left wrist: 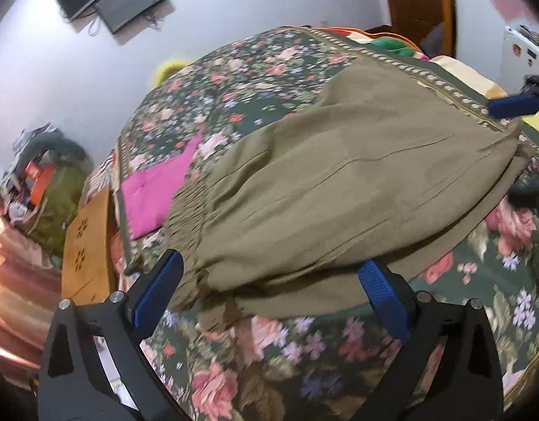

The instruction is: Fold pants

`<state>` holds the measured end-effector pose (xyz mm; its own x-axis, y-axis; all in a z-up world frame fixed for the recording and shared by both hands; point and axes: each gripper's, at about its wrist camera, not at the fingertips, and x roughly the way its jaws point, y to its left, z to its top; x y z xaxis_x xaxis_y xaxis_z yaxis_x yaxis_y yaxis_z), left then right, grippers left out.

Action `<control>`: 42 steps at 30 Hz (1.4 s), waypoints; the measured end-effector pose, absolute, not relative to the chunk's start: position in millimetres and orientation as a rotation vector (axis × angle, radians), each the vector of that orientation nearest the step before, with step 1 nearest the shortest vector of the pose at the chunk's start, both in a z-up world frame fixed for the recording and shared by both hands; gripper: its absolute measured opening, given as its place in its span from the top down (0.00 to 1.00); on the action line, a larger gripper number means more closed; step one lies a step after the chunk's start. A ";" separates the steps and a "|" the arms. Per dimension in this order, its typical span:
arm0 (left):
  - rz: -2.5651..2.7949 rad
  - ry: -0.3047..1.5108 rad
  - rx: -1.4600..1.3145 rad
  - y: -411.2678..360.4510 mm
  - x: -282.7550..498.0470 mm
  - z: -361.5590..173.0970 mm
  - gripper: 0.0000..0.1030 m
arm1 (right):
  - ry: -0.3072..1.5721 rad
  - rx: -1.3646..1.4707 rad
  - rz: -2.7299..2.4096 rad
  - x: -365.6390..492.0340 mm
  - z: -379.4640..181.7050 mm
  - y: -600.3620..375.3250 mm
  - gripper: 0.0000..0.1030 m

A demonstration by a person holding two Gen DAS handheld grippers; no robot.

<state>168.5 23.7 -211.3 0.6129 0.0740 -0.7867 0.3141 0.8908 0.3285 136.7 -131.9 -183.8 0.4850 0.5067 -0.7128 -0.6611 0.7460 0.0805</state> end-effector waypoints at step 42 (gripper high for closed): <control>-0.203 0.941 0.063 72.1 133.5 -174.3 0.32 | 0.779 -0.120 0.782 117.9 -168.5 -121.9 0.65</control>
<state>133.5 72.1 -174.3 0.5713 -0.1457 -0.8077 0.2008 0.9790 -0.0345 117.9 -121.9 -168.5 0.4513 0.5888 -0.6706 -0.6731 0.7180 0.1774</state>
